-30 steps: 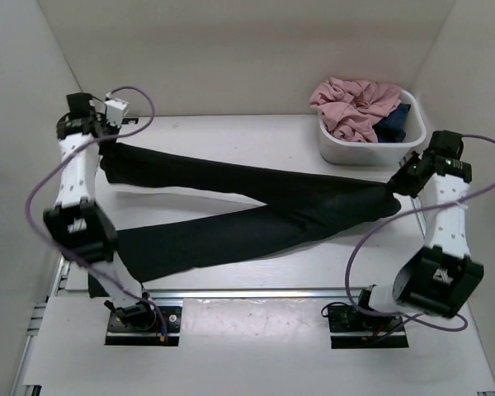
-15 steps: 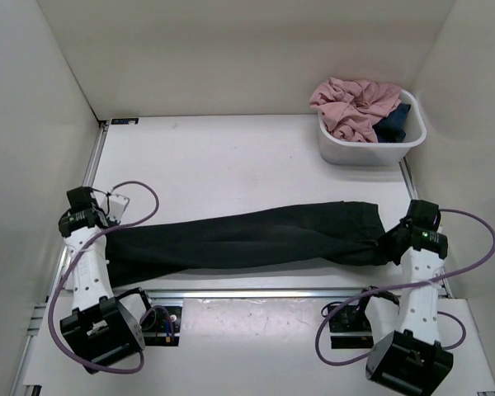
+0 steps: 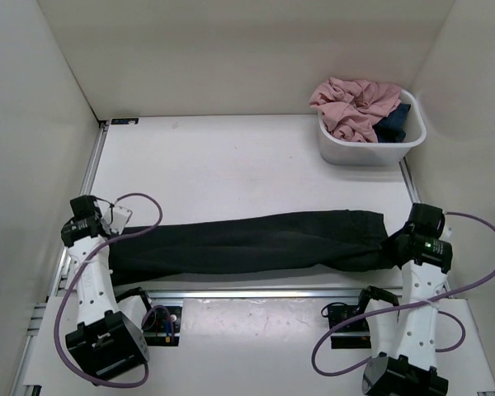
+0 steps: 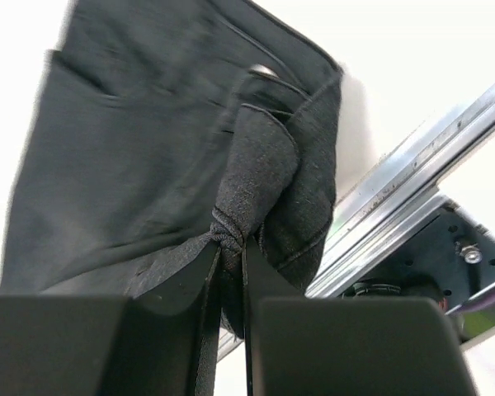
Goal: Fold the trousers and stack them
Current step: Flatten the trousers out
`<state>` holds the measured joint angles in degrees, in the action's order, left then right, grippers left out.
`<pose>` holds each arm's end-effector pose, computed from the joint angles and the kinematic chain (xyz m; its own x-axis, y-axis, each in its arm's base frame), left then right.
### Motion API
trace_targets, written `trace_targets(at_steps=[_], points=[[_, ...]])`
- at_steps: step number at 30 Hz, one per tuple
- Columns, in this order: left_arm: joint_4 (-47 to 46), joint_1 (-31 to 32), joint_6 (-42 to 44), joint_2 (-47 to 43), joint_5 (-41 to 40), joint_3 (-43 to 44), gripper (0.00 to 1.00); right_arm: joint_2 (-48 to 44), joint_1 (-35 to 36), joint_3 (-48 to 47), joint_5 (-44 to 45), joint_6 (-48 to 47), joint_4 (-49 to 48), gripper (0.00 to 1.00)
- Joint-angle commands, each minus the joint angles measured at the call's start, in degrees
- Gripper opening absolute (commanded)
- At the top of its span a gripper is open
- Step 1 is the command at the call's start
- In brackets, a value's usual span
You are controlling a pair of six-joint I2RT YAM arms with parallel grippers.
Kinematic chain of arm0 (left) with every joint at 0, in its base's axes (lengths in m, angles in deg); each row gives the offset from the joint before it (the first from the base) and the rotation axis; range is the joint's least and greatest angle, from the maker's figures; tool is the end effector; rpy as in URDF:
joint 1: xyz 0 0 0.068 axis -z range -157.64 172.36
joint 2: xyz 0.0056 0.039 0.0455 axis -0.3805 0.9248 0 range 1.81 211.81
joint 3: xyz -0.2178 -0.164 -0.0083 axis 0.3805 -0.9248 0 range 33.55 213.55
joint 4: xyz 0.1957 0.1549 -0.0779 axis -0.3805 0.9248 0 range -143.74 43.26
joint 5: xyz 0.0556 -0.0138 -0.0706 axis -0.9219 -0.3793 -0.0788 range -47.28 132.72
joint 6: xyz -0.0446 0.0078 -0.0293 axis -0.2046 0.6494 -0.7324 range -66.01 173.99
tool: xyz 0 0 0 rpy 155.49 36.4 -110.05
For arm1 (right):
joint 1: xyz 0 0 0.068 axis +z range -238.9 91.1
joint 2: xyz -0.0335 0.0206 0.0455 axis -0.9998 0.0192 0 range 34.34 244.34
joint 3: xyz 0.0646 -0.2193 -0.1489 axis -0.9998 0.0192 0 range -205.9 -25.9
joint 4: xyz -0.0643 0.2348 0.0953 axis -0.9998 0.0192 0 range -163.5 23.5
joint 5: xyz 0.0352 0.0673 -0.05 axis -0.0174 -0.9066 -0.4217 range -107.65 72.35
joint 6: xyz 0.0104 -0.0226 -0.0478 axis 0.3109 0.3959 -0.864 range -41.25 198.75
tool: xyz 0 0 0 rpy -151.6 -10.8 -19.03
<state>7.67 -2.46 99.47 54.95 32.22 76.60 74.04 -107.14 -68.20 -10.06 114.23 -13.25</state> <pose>0.1316 0.0681 0.2374 -0.9352 0.3399 -0.0993 0.2875 0.8926 0.3474 0.1100 -0.0413 0.2610 -0.4342 0.7490 -0.5005 0.7730 0.5951 0.2198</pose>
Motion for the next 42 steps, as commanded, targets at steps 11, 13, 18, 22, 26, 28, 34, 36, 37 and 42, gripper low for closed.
trace_targets(at_steps=[11, 13, 18, 22, 26, 28, 34, 36, 37, 42], points=[[0.4, -0.9, -0.9, 10.0, -0.1, 19.1, 0.14, 20.7, 1.7, -19.0, -6.1, -14.9, 0.7, 0.0], [0.4, -0.9, -1.5, 14.3, -0.1, 19.1, 0.14, 25.8, 1.7, -19.7, -7.5, -15.8, -1.5, 0.0], [-2.8, -0.9, -4.8, 21.9, -1.4, 19.9, 0.16, 34.1, 1.7, -19.1, -7.0, -17.0, -5.0, 0.0], [-2.8, -0.9, -8.6, 31.7, 1.1, 25.4, 0.19, 38.6, 1.7, -17.9, -8.9, -16.5, -10.4, 0.0], [-3.5, -0.9, -11.5, 37.5, 3.6, 29.0, 0.15, 43.0, 2.9, -17.9, -8.9, -15.9, -14.5, 0.0], [-4.2, -0.9, -12.9, 39.7, 4.2, 29.6, 0.15, 44.2, 3.6, -18.4, -7.8, -15.9, -15.1, 0.0], [-7.0, -0.9, -14.6, 43.7, 3.6, 29.1, 0.2, 48.5, 5.0, -19.6, -5.8, -16.4, -17.9, 0.4], [-7.5, -0.9, -15.1, 43.7, 3.6, 29.1, 0.35, 49.4, 5.5, -21.1, -5.8, -16.9, -18.7, 0.67], [-8.1, -0.9, -15.2, 43.7, 3.6, 29.1, 0.53, 49.4, 5.5, -21.8, -5.8, -16.9, -18.7, 0.71], [-8.1, -1.7, -13.2, 39.9, 0.8, 26.4, 0.83, 42.9, 6.9, -23.9, 3.8, -15.2, -11.3, 0.96]])
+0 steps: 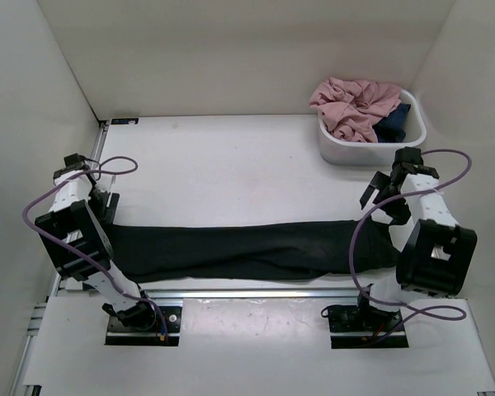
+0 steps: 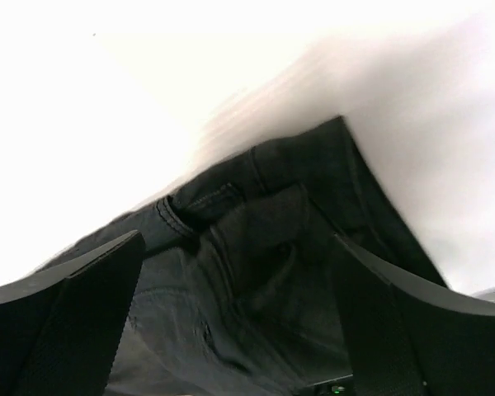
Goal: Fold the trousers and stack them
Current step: Flatten the trousers out
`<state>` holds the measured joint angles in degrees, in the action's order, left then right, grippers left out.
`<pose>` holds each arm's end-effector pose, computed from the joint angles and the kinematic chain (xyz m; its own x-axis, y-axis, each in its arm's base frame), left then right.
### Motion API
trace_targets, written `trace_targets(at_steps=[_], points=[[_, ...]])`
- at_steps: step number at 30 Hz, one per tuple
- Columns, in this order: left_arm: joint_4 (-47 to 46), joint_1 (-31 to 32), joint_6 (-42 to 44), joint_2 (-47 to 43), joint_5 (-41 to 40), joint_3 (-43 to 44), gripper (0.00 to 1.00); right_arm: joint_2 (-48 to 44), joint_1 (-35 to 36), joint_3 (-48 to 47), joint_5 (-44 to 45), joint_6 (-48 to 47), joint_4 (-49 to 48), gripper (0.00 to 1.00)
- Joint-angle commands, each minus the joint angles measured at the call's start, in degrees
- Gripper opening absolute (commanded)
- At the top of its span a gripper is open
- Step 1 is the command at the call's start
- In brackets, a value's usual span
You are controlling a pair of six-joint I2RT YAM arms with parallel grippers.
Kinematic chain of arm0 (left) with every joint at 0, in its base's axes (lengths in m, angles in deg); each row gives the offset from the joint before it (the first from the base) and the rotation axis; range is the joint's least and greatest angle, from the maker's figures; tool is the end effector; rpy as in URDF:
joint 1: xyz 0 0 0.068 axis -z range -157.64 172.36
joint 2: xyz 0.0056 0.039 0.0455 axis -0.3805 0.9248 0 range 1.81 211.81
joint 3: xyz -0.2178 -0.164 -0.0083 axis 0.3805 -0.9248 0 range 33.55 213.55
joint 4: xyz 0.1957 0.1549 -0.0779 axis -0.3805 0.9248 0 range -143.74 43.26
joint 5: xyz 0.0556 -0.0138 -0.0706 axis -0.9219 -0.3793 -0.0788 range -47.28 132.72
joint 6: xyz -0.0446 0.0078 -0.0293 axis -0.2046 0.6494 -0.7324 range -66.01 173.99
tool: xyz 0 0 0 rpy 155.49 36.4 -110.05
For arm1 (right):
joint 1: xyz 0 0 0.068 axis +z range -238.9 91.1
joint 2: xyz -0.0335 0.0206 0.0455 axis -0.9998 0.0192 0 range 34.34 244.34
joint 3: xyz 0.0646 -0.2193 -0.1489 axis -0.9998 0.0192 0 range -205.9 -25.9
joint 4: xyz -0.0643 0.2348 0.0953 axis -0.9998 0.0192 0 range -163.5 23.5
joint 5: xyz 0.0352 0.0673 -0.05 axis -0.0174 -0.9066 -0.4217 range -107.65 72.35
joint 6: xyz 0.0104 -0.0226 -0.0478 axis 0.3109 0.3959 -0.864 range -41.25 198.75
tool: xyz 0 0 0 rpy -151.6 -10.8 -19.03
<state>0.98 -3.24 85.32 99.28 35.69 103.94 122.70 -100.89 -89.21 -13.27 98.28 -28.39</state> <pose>0.2826 0.1403 0.2088 -0.9936 0.0961 -0.0589 0.0844 0.9805 0.1776 0.2899 -0.0644 0.2251 -0.7894 0.5085 -0.3439 0.5268 0.8488 0.0458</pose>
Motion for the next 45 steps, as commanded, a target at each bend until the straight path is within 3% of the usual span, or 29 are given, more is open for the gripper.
trace_targets(at_steps=[1, 7, 12, 13, 15, 16, 17, 18, 19, 20, 21, 23, 25, 26, 27, 30, 31, 32, 33, 35, 36, 41, 45], points=[[-1.5, -1.6, 1.7, -4.4, -3.3, -2.1, 0.84, -8.6, 0.7, -1.0, 10.0, 1.3, 4.7, 0.98], [-4.0, -2.2, 1.1, -1.6, -4.0, -10.6, 0.89, -12.4, 0.7, 7.9, 4.3, 3.3, 7.5, 0.99], [-8.0, -2.2, 0.6, 3.2, -5.8, -14.0, 0.87, -11.8, 0.7, 18.6, -0.1, 8.9, 1.4, 0.99], [-8.6, -2.2, 1.2, 5.0, -5.8, -14.6, 0.83, -9.8, 0.7, 20.0, -1.3, 9.6, -1.3, 0.99], [-8.6, -2.2, 1.2, 7.1, -2.8, -13.1, 0.53, -5.7, 0.1, 20.0, -3.8, 11.3, -3.8, 0.95], [-8.6, -2.2, 1.2, 8.9, -1.9, -10.8, 0.4, -4.3, 0.1, 20.0, -3.8, 11.8, -5.7, 0.9], [-8.6, -2.2, 0.6, 9.8, -1.0, -9.5, 0.27, -3.0, 0.1, 19.4, -4.5, 12.4, -6.6, 0.71], [-8.6, -2.2, -0.3, 10.6, 0.7, -8.0, 0.16, -1.2, -0.4, 17.8, -4.5, 13.2, -7.4, 0.59], [-8.6, -1.5, -0.3, 12.0, 0.7, -4.8, 0.14, -0.5, -0.4, 16.7, -4.5, 13.8, -8.0, 0.47], [-8.6, -1.5, -1.1, 12.7, 0.7, -3.0, 0.14, 0.1, -0.4, 15.3, -3.1, 13.8, -8.0, 0.25], [-8.6, -0.7, -1.1, 13.4, 0.7, -1.2, 0.14, 1.5, -0.4, 12.2, -2.2, 14.5, -8.0, 0.16], [-8.6, 0.6, -2.6, 15.3, 0.0, 4.9, 0.14, 3.0, -0.4, 8.6, -0.7, 15.0, -7.3, 0.04], [-8.6, 1.3, -3.1, 16.6, -0.7, 9.0, 0.14, 5.2, -0.4, 5.3, -0.2, 15.0, -6.5, 0.0], [-8.0, 2.0, -3.1, 18.2, -1.2, 12.8, 0.14, 5.9, -0.4, 2.3, -0.8, 15.0, -5.9, 0.0], [-7.4, 2.0, -3.1, 19.1, -1.2, 14.7, 0.26, 7.3, -0.4, 1.3, -1.8, 15.0, -5.4, 0.02], [-4.1, 2.5, -3.6, 20.5, -1.8, 19.6, 0.49, 8.8, -0.4, -1.1, -6.6, 15.5, -4.9, 0.11], [-4.1, 2.5, -3.6, 20.0, -1.8, 19.6, 0.72, 8.8, -0.4, -1.1, -7.2, 15.5, -4.8, 0.15], [-4.1, 1.4, -4.2, 19.0, -1.8, 19.6, 0.8, 8.2, -0.4, -1.1, -7.7, 15.5, -4.8, 0.21], [-4.1, 0.8, -4.2, 16.1, -1.8, 19.0, 0.85, 7.1, -0.4, -0.5, -8.2, 15.5, -4.8, 0.5], [-4.1, -1.5, -4.8, 12.8, 0.2, 18.1, 0.96, 5.3, -0.4, -0.5, -9.1, 12.9, -4.3, 0.64], [-4.1, -2.3, -4.8, 9.6, 1.0, 17.0, 0.96, 4.7, -0.4, -0.5, -9.1, 12.2, -2.8, 0.68], [-5.9, -5.2, -5.3, 4.0, 6.1, 12.1, 0.9, -0.1, -0.9, -1.0, -7.0, 8.8, 0.5, 0.69], [-5.9, -6.2, -5.8, 2.6, 8.3, 8.1, 0.67, -2.3, -2.2, -1.5, -7.0, 7.1, 3.3, 0.69]])
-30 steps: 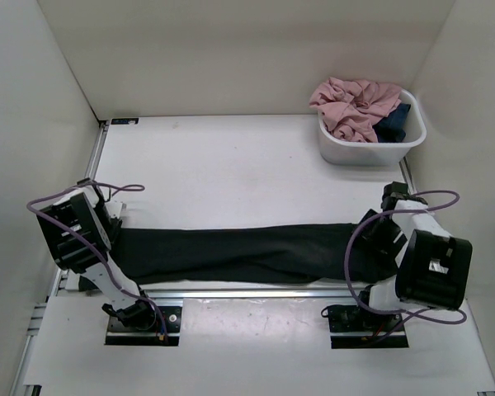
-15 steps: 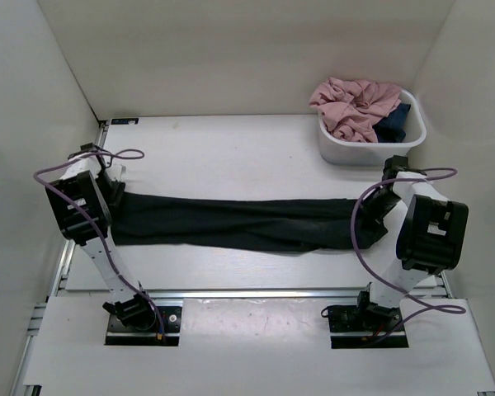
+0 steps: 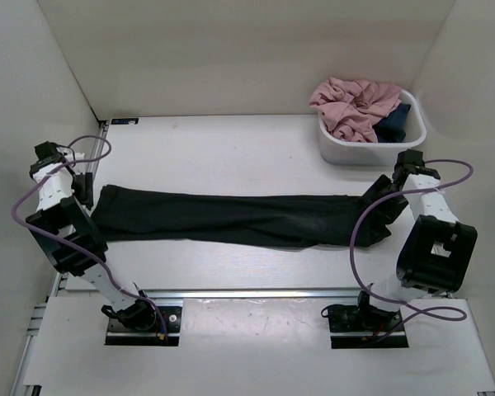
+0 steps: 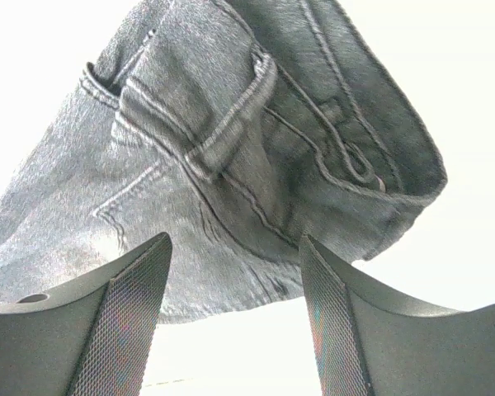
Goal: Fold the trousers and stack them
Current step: Flatten the trousers out
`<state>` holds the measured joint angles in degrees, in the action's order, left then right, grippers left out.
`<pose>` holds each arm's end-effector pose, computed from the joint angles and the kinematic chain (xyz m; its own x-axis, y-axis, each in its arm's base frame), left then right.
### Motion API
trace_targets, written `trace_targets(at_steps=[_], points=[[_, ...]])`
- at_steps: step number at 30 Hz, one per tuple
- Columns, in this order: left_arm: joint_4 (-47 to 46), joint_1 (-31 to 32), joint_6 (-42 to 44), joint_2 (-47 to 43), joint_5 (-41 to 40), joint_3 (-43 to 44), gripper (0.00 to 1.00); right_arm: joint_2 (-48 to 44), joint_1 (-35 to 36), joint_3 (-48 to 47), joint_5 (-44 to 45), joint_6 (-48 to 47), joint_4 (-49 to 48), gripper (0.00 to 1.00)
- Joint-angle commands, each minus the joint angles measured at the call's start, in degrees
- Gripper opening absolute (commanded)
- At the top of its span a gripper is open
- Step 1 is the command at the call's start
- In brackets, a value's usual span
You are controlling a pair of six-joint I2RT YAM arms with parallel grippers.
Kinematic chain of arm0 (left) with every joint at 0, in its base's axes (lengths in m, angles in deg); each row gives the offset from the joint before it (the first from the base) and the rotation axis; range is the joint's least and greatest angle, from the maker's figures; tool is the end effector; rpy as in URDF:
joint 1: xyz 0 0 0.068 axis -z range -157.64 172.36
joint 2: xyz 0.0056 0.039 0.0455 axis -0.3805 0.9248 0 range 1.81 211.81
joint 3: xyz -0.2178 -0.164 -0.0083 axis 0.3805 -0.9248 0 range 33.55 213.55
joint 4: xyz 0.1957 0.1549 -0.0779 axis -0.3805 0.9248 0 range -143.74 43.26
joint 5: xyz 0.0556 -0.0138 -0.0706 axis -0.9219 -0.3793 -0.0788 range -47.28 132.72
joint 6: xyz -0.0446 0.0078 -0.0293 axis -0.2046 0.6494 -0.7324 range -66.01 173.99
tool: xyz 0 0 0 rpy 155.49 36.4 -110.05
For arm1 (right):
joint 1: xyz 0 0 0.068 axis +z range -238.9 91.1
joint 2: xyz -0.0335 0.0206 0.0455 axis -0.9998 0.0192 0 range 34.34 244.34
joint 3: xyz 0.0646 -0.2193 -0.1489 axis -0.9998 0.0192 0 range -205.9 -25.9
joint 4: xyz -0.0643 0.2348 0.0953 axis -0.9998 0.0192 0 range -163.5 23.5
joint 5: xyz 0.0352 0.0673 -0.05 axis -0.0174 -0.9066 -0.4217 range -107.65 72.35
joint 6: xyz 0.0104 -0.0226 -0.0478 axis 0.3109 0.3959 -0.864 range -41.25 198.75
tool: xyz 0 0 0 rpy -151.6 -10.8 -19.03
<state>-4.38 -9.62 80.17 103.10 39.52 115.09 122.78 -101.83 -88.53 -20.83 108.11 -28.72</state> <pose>0.3057 0.1933 0.2436 -0.9519 -0.0751 -0.2970 -0.1401 0.9689 0.2041 0.2889 -0.0644 0.2215 -0.7004 0.6632 -0.2640 0.6298 0.7482 0.2086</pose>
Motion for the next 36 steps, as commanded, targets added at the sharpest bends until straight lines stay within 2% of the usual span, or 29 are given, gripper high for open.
trace_targets(at_steps=[1, 5, 7, 12, 14, 16, 17, 20, 23, 24, 25, 27, 28, 29, 32, 36], points=[[-0.6, -0.9, -0.7, -2.5, 6.0, -5.0, 0.66, -3.3, -1.9, -2.2, 0.5, -2.7, 4.2, 0.69], [-0.6, -2.0, 2.1, -2.5, 14.4, -8.2, 0.78, -4.7, -3.2, -0.6, -0.1, -4.5, 4.9, 0.69], [-0.6, -2.0, 2.7, -0.9, 17.6, -8.2, 0.8, -4.7, -3.9, 0.8, -1.0, -4.5, 4.9, 0.69], [-1.2, -2.0, 1.9, 4.3, 16.7, -7.6, 0.83, -5.2, -5.9, 5.8, -5.1, -3.2, -0.1, 0.85], [-1.7, -2.0, 1.2, 6.4, 16.6, -7.1, 0.67, -3.4, -6.4, 6.9, -7.2, -2.0, -1.4, 0.89], [-1.7, -2.0, 0.6, 7.0, 16.6, -6.3, 0.39, -0.9, -6.4, 7.4, -9.2, -2.0, -2.5, 0.91], [-1.7, -2.0, 0.6, 7.6, 16.6, -5.3, 0.16, -0.3, -6.4, 8.2, -10.3, -2.0, -3.1, 0.93], [1.3, -2.0, 2.0, 6.8, 17.2, -3.1, 0.14, 0.9, -6.4, 9.6, -10.8, -0.8, -6.4, 0.93], [8.5, -2.0, 4.6, 6.3, 16.6, 3.3, 0.14, 2.4, -6.4, 10.2, -11.4, -0.3, -8.3, 0.81], [11.0, -2.0, 5.5, 6.3, 16.0, 7.7, 0.14, 3.0, -6.4, 10.2, -11.4, -0.3, -9.2, 0.73], [13.4, -2.0, 6.3, 6.3, 16.0, 10.1, 0.14, 3.0, -6.9, 10.2, -10.8, -0.3, -9.2, 0.49], [20.0, -2.6, 9.1, 7.0, 14.2, 17.2, 0.14, 3.0, -7.6, 10.2, -10.3, -0.3, -9.2, 0.24], [22.0, -2.6, 9.9, 7.9, 13.4, 19.3, 0.14, 3.0, -7.6, 8.9, -9.7, -0.3, -7.8, 0.07], [23.7, -3.3, 10.5, 8.6, 12.6, 21.3, 0.14, 3.0, -8.2, 8.1, -9.0, -0.3, -6.8, 0.01], [26.0, -4.7, 12.3, 9.8, 6.2, 23.6, 0.14, 0.4, -11.4, 6.1, -7.1, -0.8, -2.5, 0.0], [26.0, -4.7, 13.5, 12.1, 2.1, 18.1, 0.14, -0.7, -14.5, 4.9, -8.9, -1.9, -0.7, 0.0]])
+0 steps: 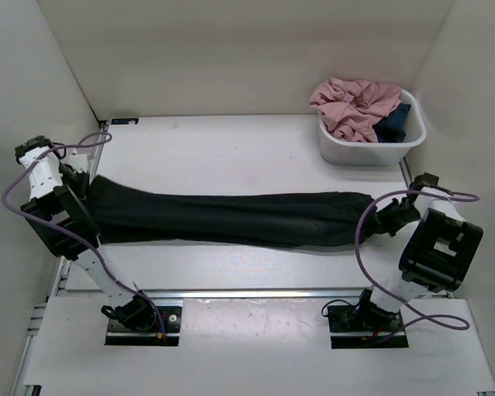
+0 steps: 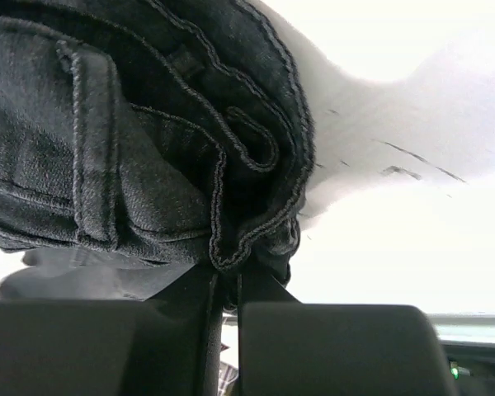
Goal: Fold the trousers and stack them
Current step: Flatten the trousers out
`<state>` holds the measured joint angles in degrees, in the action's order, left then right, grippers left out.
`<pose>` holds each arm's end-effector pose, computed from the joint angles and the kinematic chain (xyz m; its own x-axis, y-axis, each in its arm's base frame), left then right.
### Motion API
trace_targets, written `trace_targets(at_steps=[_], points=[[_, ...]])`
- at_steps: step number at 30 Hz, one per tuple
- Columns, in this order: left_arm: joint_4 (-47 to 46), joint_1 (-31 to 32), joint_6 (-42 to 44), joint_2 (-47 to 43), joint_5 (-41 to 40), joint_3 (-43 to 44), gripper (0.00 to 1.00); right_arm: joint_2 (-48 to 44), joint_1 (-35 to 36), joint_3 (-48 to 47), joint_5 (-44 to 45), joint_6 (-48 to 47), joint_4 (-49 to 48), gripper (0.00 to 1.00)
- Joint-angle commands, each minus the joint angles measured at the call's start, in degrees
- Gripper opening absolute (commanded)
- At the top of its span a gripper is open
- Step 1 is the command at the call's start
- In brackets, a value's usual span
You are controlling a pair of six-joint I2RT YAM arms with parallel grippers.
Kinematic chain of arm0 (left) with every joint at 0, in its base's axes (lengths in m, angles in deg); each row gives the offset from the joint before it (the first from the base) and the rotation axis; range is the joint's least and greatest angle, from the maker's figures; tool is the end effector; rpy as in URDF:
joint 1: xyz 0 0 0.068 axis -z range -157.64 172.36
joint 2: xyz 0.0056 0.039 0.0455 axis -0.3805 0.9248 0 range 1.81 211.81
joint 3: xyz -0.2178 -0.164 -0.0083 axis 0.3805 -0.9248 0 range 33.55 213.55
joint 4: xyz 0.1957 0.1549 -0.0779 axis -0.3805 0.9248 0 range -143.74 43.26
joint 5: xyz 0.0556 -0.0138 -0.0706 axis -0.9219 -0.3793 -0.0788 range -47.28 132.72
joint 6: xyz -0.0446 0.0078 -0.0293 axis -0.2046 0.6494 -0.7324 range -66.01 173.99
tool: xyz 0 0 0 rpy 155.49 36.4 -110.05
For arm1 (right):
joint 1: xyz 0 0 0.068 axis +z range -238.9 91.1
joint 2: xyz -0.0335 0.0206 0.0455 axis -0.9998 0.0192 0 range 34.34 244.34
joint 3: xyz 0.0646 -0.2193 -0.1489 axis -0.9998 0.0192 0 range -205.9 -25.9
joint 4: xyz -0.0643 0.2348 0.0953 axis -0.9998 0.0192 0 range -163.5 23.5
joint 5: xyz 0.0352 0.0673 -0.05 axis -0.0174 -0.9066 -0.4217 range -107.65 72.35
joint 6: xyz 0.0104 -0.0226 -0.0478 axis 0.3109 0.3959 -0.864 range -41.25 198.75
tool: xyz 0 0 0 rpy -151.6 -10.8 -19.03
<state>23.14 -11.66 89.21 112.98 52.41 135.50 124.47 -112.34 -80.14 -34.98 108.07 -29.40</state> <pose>0.3135 0.2044 0.2706 -0.9881 0.0188 -0.1525 0.0341 0.9946 -0.0980 0.2547 -0.0990 0.1762 -0.6250 0.7806 -0.0079 0.7322 0.5897 0.3409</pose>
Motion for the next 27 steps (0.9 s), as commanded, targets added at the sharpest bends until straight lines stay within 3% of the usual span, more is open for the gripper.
trace_targets(at_steps=[1, 5, 8, 9, 10, 12, 13, 17, 21, 24, 27], points=[[-1.5, -2.6, 4.5, 2.2, -12.2, -3.7, 0.14, -1.8, -4.0, -3.5, 5.3, -2.4, 0.0, 0.0], [-4.8, -2.6, 3.9, 4.4, -14.9, -11.9, 0.15, 1.7, -4.0, -3.5, 3.9, -3.0, 0.0, 0.0], [-8.7, -2.6, 2.0, 6.1, -17.1, -13.3, 0.2, 4.8, -4.0, -4.8, 2.7, -3.7, -1.2, 0.01], [-9.5, -2.6, 2.0, 6.1, -17.1, -13.3, 0.26, 5.6, -4.0, -4.8, 1.7, -4.8, -1.9, 0.31], [-10.1, -2.6, 1.3, 6.1, -17.1, -13.3, 0.37, 6.5, -4.0, -5.8, 1.7, -5.5, -1.9, 0.51], [-10.1, -2.6, 1.3, 5.5, -15.0, -14.0, 0.61, 7.6, -4.0, -7.7, 2.0, -8.5, 0.8, 0.69], [-10.1, -2.6, 1.3, 4.9, -15.0, -14.0, 0.72, 7.6, -4.0, -8.2, 3.7, -9.1, 1.9, 0.72], [-10.1, -3.2, 2.9, 1.2, -14.2, -15.1, 0.75, 0.5, -4.0, -10.4, 11.9, -11.0, 6.3, 0.77], [-11.5, -3.2, 2.3, -2.8, -12.6, -9.3, 0.75, -6.4, -4.0, -14.9, 15.3, -9.8, 8.6, 0.76], [-12.1, -0.6, 3.0, -3.5, -7.9, -7.6, 0.76, -8.7, -4.0, -17.6, 14.3, -9.1, 7.2, 0.76], [-12.6, 3.2, 1.4, -0.5, -9.5, -6.9, 0.78, -5.4, -1.0, -20.3, 10.7, -9.1, 6.7, 0.75]])
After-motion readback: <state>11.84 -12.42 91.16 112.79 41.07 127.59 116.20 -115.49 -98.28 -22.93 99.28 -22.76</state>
